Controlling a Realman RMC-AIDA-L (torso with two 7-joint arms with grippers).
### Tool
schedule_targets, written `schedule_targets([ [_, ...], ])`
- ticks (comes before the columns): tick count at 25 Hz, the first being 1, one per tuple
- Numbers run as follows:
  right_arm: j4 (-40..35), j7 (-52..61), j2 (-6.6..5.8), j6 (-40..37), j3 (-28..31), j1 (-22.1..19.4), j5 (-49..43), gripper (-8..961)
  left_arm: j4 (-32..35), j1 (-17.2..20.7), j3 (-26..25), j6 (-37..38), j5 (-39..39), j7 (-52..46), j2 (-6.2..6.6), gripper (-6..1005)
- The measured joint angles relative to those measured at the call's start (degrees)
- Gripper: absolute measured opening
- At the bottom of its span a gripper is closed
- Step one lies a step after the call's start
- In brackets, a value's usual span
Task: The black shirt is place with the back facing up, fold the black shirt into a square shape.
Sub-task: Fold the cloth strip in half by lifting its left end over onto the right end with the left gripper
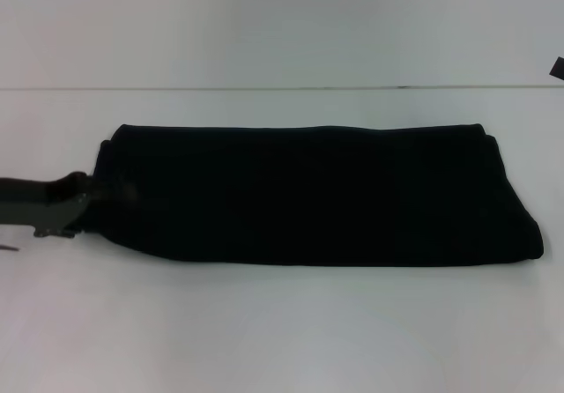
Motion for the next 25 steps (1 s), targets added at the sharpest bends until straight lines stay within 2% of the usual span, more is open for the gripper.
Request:
schedule_targets([
  [13,0.0,0.0,0.0,0.0,0.0,0.0,0.0,730,0.2,1.7,0.3,0.1,-0.2,3.0,-0.32,884],
  [25,0.0,0.0,0.0,-0.1,0.0,0.1,0.0,729,0.2,2.0,-0.1,2.1,0.8,-1.5,-0.1,884],
])
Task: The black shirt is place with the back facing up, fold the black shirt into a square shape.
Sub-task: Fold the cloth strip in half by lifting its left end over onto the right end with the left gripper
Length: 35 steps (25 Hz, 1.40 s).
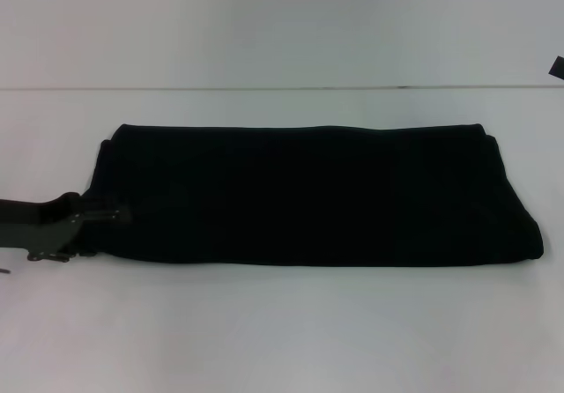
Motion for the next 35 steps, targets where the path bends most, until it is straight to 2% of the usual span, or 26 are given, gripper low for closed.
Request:
schedule_targets([
  [13,0.0,-0.1,0.0,0.0,0.0,0.0,0.0,730,-1.0,0.4,0.0,-2.4,0.1,-2.0,-0.24,884],
  [21,0.0,-0.1,0.0,-0.2,0.0,-0.1,0.0,730,-1.3,0.4,0.0,-5.3,-0.3,-1.5,-0.6,884],
  [35,0.0,-0.1,0.0,-0.5,-0.2,-0.3,0.6,729,-1.2,-0.4,0.0,-7.1,-2.3,0.8,-0.52,883],
])
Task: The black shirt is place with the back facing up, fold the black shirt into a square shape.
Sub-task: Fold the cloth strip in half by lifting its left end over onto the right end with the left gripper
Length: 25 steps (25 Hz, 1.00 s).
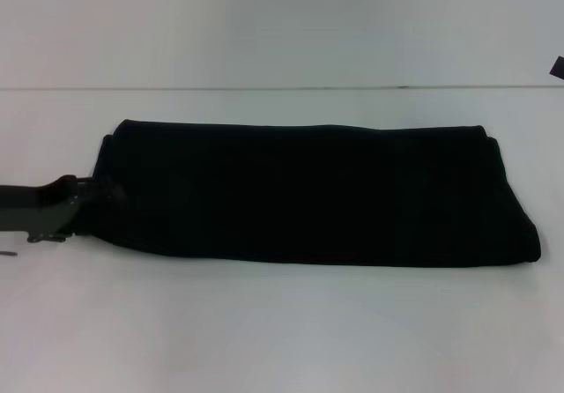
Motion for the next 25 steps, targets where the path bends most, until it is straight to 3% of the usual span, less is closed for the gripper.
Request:
schedule_targets([
  [15,0.0,-0.2,0.0,0.4,-0.2,0.3,0.0,730,0.0,-0.2,0.3,-0.9,-0.2,4.8,-0.13,883],
  [25,0.0,-0.4,0.07,0.4,-0.2,0.4,0.0,729,-0.1,0.9,0.0,-4.6,-0.2,6.8,-0.48,678],
])
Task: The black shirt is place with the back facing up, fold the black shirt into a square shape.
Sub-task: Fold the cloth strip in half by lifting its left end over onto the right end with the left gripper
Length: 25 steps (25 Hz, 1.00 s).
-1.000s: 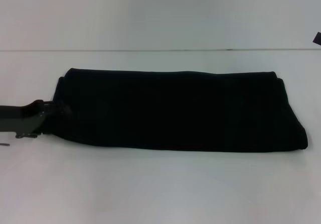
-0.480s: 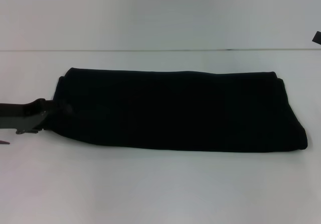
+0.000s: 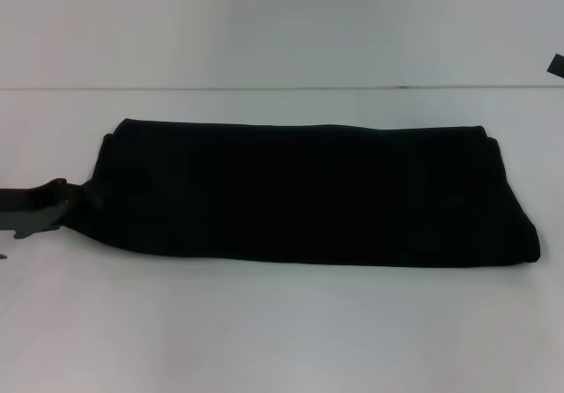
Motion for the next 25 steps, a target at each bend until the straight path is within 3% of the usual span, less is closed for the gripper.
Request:
schedule_targets([
  [11,0.0,-0.1,0.19,0.1,0.0,-0.1,0.0,730,-0.7,0.1,0.4,0.7,0.1,0.3,-0.23,177],
  [17,0.2,-0.2,0.29,0.1,0.0,-0.1,-0.1,729,-0.2,0.8,0.4,1.0,0.6,1.7,-0.23,98],
  [25,0.6,-0.2,1.24,0.4,0.1,0.4,0.0,729,5.3,4.5,0.4,2.3,0.6,4.2,-0.18,99],
])
